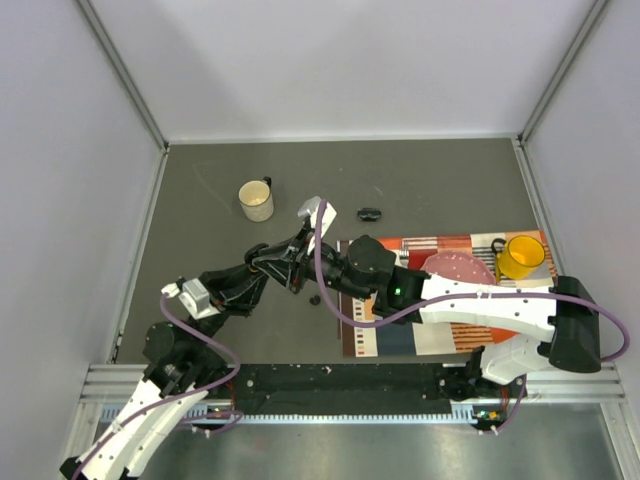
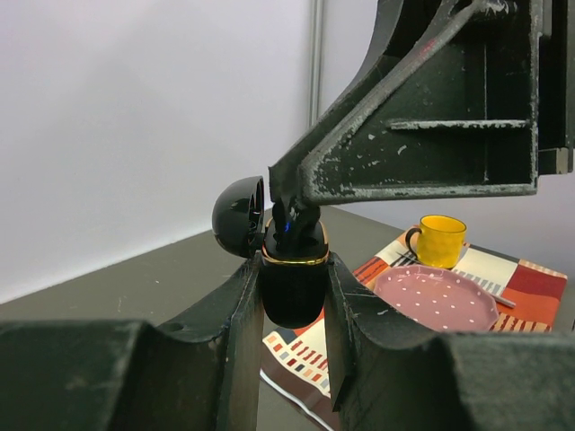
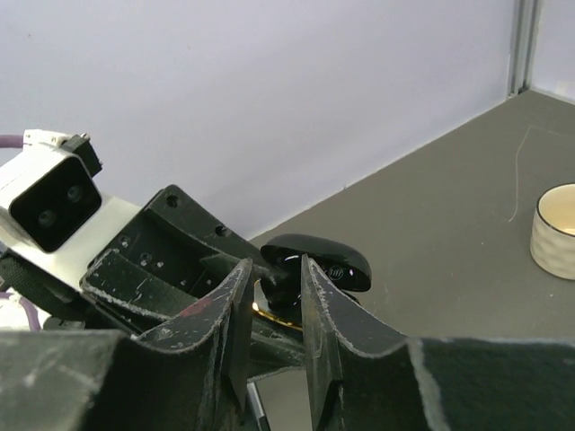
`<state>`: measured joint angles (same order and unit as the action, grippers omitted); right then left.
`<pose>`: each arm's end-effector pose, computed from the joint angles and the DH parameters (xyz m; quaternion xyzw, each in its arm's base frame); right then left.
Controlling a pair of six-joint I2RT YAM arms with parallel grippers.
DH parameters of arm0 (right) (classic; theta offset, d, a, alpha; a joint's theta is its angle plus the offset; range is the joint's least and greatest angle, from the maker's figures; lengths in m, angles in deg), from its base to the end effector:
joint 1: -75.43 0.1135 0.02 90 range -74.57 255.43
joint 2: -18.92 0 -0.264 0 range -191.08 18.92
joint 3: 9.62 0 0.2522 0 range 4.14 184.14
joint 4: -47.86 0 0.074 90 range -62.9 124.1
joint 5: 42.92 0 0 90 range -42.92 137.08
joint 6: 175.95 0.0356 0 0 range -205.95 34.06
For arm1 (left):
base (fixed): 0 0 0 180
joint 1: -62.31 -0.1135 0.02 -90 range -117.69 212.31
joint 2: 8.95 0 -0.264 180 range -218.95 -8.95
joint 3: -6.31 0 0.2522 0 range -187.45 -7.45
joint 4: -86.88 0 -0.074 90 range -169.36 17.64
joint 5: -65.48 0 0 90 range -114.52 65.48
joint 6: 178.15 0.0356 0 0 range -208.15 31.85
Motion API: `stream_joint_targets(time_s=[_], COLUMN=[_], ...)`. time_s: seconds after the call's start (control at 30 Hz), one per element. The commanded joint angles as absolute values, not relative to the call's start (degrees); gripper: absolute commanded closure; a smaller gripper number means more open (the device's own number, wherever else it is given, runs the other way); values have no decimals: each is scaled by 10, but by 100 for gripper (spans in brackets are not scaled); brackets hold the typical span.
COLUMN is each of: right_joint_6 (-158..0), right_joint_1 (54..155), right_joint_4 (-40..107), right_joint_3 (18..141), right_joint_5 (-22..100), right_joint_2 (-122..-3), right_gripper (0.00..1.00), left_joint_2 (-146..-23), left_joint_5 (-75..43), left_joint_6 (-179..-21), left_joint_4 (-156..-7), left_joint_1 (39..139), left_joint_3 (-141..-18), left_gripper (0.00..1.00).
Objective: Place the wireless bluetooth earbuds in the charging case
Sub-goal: Place the earbud in the charging case.
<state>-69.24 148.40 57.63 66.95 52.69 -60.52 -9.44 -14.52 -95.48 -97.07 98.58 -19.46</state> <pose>0.1006 0.3166 0.3735 -0.2800 0.6015 0.5041 0.5529 0.0602 -0.0519 0.2767 0.1987 0.4691 -0.3601 0.7815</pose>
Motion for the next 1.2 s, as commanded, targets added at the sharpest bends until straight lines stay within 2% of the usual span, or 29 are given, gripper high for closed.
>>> stream_joint_targets(time_s=[0.0,0.3,0.5,0.8,0.97,1.17], right_joint_6=[-692,-691,-698,-707,-706,-697], right_joint_1=[1486,1486,1486,1486,1486,1486], right_joint_4=[579,584,620,652,652,646], right_joint_3=[705,704,687,660,653,643], right_joint_5=[554,545,526,524,541,591], right_joint_2=[-607,-605,-589,-559,-553,-539], right_gripper=[72,73,67,48,43,26], left_joint_2=[-38,-38,-39,-34,-33,-33], left_joint_5=[-142,-142,-146,-156,-155,-155], left_joint_6=[-953,-954,-954,-956,-956,-958], left_joint_4=[-1005,-1004,-997,-976,-974,-972], left_joint_1=[987,987,987,987,987,987], left_joint_3=[-202,-202,-201,-205,-206,-207], left_gripper=[100,100,100,100,100,100])
